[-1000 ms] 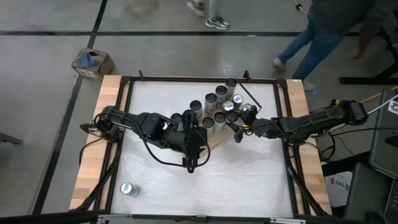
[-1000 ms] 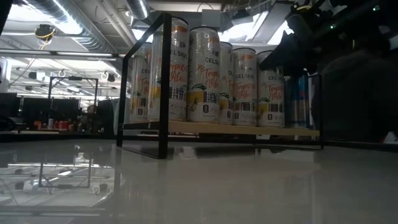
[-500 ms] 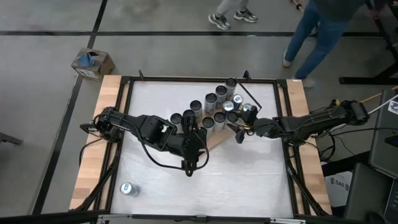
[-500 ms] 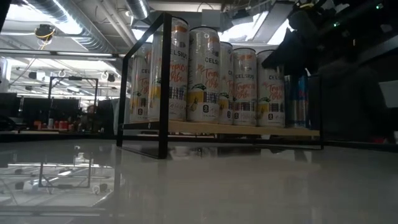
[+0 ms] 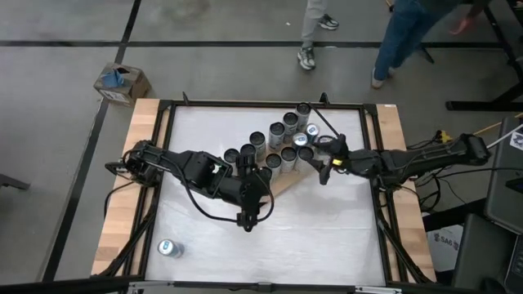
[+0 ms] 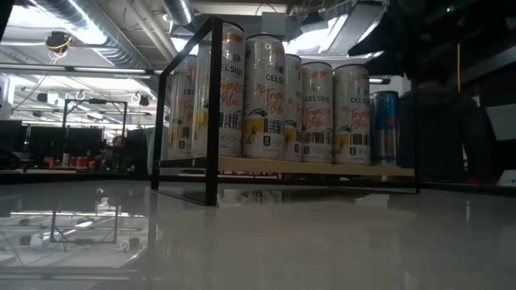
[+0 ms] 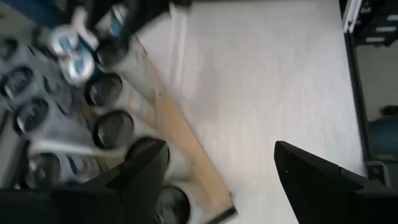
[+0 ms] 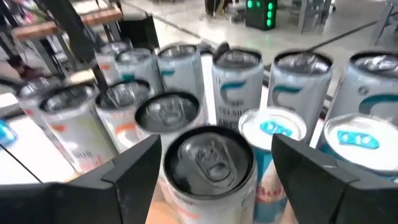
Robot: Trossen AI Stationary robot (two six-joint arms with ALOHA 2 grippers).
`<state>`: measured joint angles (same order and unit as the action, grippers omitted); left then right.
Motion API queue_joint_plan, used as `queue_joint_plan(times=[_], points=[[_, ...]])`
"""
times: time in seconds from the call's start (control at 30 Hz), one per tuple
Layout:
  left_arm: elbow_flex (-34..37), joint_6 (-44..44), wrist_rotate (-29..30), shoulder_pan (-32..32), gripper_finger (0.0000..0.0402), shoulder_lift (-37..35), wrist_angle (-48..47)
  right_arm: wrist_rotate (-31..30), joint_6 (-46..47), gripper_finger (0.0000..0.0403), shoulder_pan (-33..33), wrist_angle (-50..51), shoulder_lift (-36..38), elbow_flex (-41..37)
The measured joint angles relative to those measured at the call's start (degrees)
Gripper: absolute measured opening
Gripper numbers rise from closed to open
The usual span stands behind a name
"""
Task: Place canned beverage on shelf
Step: Put the white yellow soda can on the shelf, then put the blue soda can on the shelf
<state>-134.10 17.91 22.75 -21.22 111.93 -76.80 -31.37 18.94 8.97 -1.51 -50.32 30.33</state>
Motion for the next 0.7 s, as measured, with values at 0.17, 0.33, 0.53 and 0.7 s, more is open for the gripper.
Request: queue_joint_plan(times=[0.17, 0.33, 0.53, 0.7], points=[[0.0, 9.3, -1.5, -1.4, 0.0289, -0.5, -6.6, 0.0, -2.0, 0.0294, 0.0, -0.1, 3.9, 0.0], [0.0, 25.4, -4.6, -4.3, 0.0289, -0.9, -13.5, 0.0, -2.9, 0.0294, 0.0, -0.1, 8.0, 0.0], [0.6, 37.2, -7.3, -9.6, 0.0289, -0.8, -13.2, 1.1, -2.9, 0.0294, 0.0, -0.2, 11.4, 0.0], [0.9, 48.4, -7.0, -14.0, 0.0289, -0.6, -13.2, 4.3, -3.0, 0.0294, 0.0, -0.1, 11.9, 0.0]])
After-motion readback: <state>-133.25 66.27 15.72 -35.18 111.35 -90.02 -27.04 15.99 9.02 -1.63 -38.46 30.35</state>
